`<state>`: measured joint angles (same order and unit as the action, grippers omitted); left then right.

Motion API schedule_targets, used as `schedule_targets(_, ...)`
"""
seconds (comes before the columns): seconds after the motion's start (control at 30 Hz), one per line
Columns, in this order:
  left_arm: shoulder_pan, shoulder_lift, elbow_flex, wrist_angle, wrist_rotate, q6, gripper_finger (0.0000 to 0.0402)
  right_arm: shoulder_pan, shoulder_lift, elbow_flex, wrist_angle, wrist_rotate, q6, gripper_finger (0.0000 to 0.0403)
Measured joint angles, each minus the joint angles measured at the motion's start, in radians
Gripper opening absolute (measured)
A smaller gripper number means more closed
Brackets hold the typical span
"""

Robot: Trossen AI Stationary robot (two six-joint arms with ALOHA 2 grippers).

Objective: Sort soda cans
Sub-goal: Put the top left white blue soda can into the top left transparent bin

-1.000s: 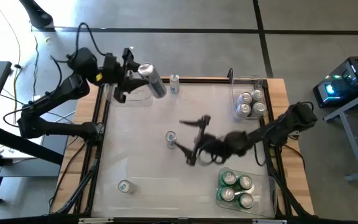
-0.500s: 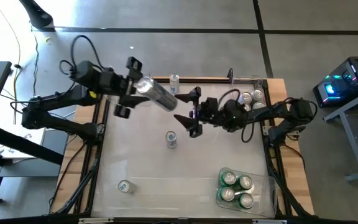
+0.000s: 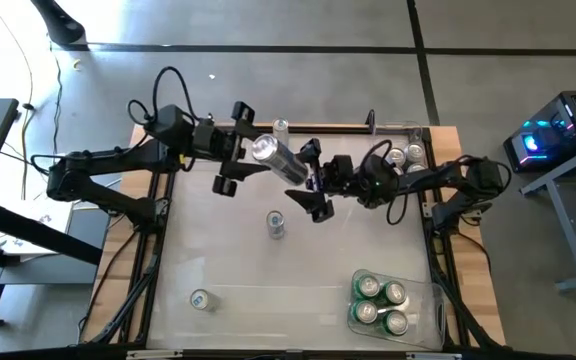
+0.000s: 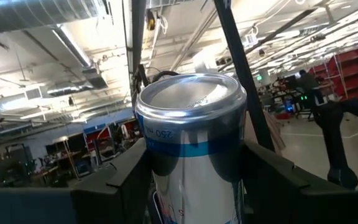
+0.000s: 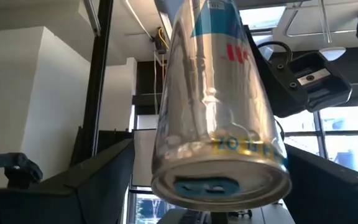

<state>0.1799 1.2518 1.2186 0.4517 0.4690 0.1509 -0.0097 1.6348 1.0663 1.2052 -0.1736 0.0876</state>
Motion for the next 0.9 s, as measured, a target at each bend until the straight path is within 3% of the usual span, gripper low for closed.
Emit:
schedule_targets(0.2,0.0,0.006,0.0,0.003,0.003,-0.001,0.02,0.004,0.0,0.0,0.006,-0.002,-0.017,0.0337)
schedule_targets(0.47,0.0,0.005,0.0,-0.008,0.008,-0.008,0.02,0.005,0.0,0.0,0.002,0.003,-0.016,0.0237)
schedule_targets(0.6,0.001,0.004,0.0,-0.012,0.02,-0.007,0.0203,0.005,-0.02,0.0,-0.05,0.004,-0.018,0.0224)
schedule_targets(0.8,0.024,-0.029,0.002,-0.117,0.025,0.004,0.0255,0.015,-0.085,0.0,-0.206,0.031,-0.017,0.0224)
schedule_targets(0.9,0.057,-0.072,0.002,-0.267,0.02,0.041,0.0289,0.029,-0.153,0.0,-0.385,0.142,-0.033,0.0224)
